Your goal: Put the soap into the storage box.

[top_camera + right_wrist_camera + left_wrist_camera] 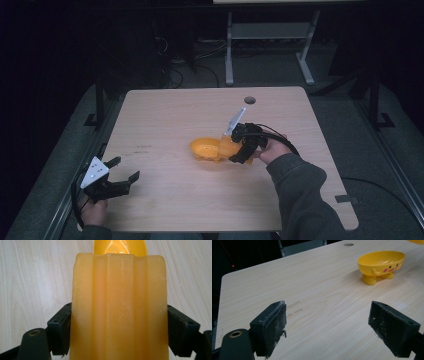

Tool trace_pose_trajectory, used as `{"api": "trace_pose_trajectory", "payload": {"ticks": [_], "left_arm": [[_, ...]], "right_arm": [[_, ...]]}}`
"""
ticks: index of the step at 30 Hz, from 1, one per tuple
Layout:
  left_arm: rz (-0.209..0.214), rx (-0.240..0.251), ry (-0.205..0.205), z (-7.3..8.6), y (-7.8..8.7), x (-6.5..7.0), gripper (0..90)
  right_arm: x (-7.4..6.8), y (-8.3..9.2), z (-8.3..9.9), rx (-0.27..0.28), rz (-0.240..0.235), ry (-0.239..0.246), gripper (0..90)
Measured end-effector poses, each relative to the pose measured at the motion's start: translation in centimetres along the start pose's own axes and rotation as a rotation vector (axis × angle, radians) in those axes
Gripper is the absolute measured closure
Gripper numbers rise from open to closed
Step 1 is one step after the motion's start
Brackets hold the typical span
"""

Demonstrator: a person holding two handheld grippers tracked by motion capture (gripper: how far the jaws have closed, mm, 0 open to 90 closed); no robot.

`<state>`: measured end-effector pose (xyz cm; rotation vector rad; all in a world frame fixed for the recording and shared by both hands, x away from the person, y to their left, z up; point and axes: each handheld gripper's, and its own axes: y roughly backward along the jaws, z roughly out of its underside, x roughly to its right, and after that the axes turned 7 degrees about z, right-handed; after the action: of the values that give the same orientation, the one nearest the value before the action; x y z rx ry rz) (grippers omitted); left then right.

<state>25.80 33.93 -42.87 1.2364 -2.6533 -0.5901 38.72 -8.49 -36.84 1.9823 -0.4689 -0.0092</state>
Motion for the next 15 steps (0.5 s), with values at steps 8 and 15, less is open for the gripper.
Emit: {"api": "trace_pose_trajectory", "payload": {"ticks": [8,15], "left_arm": [[-0.001,0.003,0.0,0.0,0.0,0.0,13.9],[-0.003,0.004,-0.003,0.0,0.1,-0.1,13.9]], "right_arm": [[0.4,-0.6,-1.0,-0.007,-0.01,0.01,20.5],[0.8,-0.9,-1.9,0.007,-0.026,0.011,20.5]]}}
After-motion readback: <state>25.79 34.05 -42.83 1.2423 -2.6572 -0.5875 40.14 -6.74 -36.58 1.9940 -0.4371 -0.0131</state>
